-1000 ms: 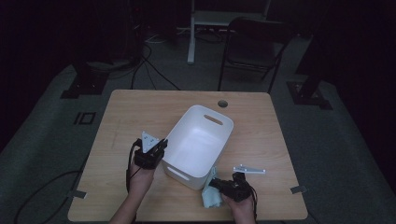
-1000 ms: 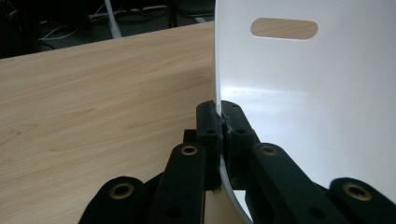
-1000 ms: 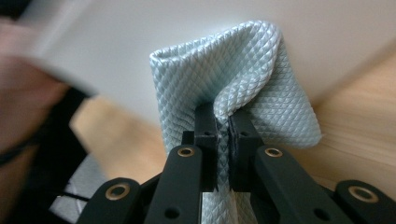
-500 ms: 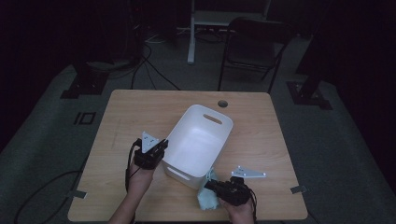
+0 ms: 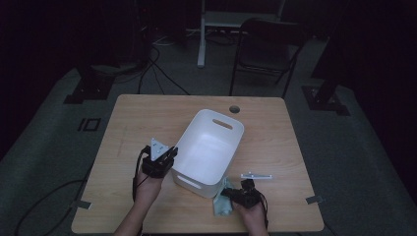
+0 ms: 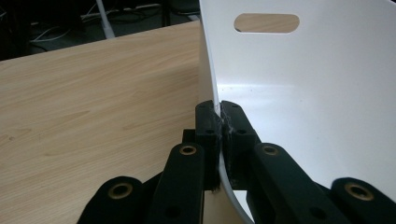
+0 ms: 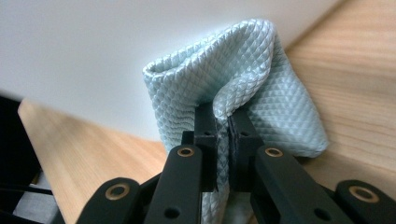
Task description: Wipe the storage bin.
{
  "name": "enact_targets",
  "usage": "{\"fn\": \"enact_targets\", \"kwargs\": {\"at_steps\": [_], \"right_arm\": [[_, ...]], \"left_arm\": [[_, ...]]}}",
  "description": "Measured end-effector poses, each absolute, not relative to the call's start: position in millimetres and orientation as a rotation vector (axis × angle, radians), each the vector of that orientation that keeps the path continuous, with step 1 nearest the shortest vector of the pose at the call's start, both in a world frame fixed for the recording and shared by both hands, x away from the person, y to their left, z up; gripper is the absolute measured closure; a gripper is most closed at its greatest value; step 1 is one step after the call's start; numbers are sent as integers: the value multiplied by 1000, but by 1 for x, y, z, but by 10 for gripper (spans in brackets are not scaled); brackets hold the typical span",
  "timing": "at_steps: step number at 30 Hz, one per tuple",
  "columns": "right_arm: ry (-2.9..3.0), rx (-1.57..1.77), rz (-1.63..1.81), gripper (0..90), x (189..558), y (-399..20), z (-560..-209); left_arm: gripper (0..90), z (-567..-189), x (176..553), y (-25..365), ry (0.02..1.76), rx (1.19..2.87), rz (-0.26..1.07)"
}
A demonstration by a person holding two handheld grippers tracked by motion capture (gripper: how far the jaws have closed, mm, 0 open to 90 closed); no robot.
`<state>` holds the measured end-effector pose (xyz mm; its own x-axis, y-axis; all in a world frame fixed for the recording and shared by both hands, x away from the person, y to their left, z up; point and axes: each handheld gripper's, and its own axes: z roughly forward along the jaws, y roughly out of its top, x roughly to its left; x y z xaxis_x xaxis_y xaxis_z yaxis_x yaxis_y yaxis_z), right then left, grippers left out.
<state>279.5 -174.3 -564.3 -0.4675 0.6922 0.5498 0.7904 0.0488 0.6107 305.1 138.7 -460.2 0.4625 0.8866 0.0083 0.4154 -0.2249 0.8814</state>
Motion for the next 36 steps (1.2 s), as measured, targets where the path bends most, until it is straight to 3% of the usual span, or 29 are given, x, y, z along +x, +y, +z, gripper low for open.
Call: {"fn": "enact_targets", "kwargs": {"at_steps": [6, 16, 36], "right_arm": [[-2152, -1548, -1463, 844, 280, -179, -552], [-2135, -1387, -1833, 841, 270, -189, -482], [-2176, -1613, -1640, 845, 310, -194, -522]], "left_arm": [[864, -460, 306, 138, 1107, 1828, 676], [864, -461, 308, 141, 1079, 1819, 639], [846, -461, 307, 142, 1044, 1837, 629]]}}
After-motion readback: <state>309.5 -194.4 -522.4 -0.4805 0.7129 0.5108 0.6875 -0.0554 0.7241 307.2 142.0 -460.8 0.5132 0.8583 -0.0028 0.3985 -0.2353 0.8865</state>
